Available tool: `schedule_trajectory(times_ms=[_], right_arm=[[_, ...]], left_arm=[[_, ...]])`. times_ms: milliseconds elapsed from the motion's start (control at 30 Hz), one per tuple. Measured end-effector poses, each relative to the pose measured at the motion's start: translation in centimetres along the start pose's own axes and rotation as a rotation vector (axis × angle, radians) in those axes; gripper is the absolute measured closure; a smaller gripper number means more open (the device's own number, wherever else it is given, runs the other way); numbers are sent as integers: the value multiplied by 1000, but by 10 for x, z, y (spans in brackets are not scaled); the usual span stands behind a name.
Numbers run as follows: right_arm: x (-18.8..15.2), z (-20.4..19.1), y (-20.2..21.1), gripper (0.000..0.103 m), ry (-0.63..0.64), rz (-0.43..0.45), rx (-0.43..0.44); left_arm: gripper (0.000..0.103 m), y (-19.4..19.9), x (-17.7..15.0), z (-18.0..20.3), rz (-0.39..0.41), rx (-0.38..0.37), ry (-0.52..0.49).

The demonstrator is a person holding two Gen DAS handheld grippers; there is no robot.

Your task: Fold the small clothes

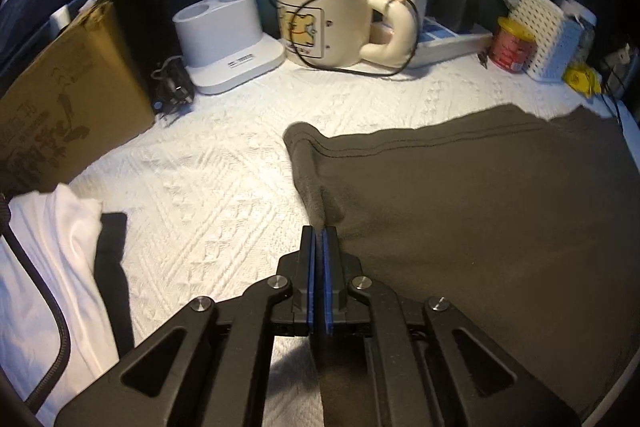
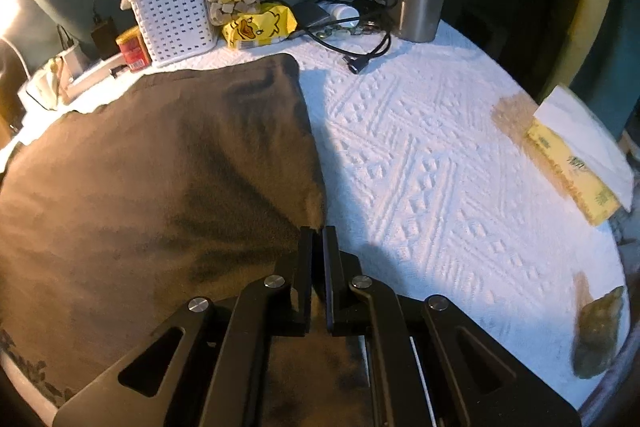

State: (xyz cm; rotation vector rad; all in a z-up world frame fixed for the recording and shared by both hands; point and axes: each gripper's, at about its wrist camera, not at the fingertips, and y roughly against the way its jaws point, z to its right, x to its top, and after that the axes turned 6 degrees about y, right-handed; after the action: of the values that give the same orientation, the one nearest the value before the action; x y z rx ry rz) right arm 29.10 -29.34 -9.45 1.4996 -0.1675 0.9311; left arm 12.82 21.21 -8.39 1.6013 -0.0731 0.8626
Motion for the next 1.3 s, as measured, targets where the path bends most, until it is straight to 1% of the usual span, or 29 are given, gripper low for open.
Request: schedule_trajectory(times_ms=[100, 200, 233, 267, 367, 700, 867, 900, 967, 1033, 1200, 1267, 1300], right_arm=[[-3, 1, 2, 98, 5, -7, -16], [-6, 3, 6, 98, 1, -11, -23], [-7, 4, 8, 96, 4, -7, -28], [-9, 3, 10, 91, 7, -3, -33], [-14, 4, 18, 82, 7, 6, -47], [-32, 4, 46, 81, -4, 21, -66], [-42, 0, 66, 80, -2, 37, -66], [-44, 0, 69, 79, -3, 39, -62], [-49, -1, 74, 68, -6, 42, -57], [-55, -2, 81, 64, -8, 46, -57], [-64, -7, 96, 61, 10, 51, -62], [-68, -7, 102, 53, 10, 55, -56], [-70, -6, 104, 52, 6, 54, -52]], left_arm=[[99, 10, 2, -8, 7, -38, 54], [99, 21, -1, -8, 22, -41, 63], [99, 25, -3, -8, 30, -44, 60], [99, 28, -4, -7, 35, -46, 59], [99, 38, -11, -5, 45, -59, 56], [99, 62, -38, 6, 60, -136, 56], [99, 76, -55, 8, 71, -187, 56], [99, 77, -57, 8, 72, -188, 54], [99, 82, -64, 11, 71, -181, 44], [99, 84, -71, 12, 68, -183, 41], [99, 90, -90, 20, 58, -219, 30], [99, 91, -99, 26, 46, -242, 22], [99, 92, -102, 29, 43, -248, 18]])
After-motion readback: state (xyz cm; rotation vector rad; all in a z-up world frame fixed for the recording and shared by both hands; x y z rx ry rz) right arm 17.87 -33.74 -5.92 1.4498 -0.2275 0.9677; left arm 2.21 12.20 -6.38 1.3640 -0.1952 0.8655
